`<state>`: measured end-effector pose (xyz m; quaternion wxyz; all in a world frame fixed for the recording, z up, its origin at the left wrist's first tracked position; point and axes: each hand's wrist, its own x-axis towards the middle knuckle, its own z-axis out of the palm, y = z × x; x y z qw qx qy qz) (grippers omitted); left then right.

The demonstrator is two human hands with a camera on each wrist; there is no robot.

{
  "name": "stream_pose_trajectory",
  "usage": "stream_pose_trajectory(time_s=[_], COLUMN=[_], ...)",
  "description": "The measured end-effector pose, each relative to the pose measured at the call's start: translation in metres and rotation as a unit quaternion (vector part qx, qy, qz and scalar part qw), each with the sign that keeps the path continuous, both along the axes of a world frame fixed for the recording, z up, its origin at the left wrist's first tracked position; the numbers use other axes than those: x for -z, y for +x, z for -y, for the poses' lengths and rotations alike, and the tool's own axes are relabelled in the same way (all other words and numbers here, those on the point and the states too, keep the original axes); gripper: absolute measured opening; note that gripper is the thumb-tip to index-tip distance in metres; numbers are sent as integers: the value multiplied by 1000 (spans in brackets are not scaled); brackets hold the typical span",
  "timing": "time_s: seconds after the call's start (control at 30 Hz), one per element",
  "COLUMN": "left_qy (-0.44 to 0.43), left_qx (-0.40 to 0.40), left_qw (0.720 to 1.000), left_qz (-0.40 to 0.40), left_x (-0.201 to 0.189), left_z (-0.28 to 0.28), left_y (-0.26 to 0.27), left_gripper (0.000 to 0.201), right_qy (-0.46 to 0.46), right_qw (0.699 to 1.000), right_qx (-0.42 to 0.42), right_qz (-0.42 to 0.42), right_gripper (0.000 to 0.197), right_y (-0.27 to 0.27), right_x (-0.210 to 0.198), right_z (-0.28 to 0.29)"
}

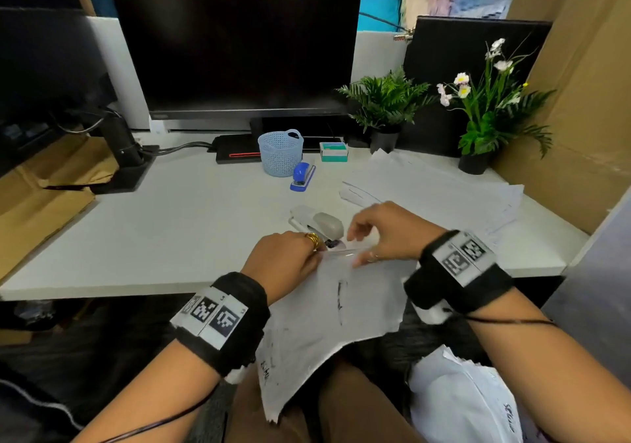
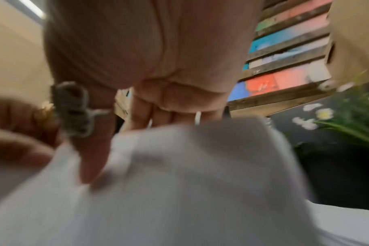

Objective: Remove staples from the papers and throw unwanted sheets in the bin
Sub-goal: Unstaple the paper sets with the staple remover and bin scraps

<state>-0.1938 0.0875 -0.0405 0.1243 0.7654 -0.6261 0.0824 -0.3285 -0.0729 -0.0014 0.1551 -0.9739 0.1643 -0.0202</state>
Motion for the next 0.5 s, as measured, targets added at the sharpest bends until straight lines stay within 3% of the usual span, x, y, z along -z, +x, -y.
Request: stream_pose_trajectory(time_s=[0.07, 0.13, 0.3, 0.33, 0.4, 0.5], left_qy=[-31, -48, -142, -172, -216, -232], left_qx=[5, 16, 82, 94, 88, 80], left_qw=[999, 999, 986, 980, 966, 964], left_qz=[9, -4, -33, -43, -110, -104], left_x=[-1, -1, 4, 6, 10, 16], left_z=[3, 8, 5, 4, 3, 2], left_y=[-5, -11, -24, -27, -33, -37], left_gripper=[27, 25, 10, 5, 17, 26], right_qy=[-32, -53, -131, -151, -171, -181], right_qw=[998, 980, 883, 864, 836, 821], right_qx=[30, 45, 14, 8, -5, -6], right_qz=[50, 187, 450, 481, 521, 542], right_gripper=[15, 15, 14, 13, 14, 10], right_y=[-21, -34, -57, -61, -66, -68], right_x=[19, 39, 76, 80, 85, 92], right_z=[9, 9, -8, -12, -17, -16])
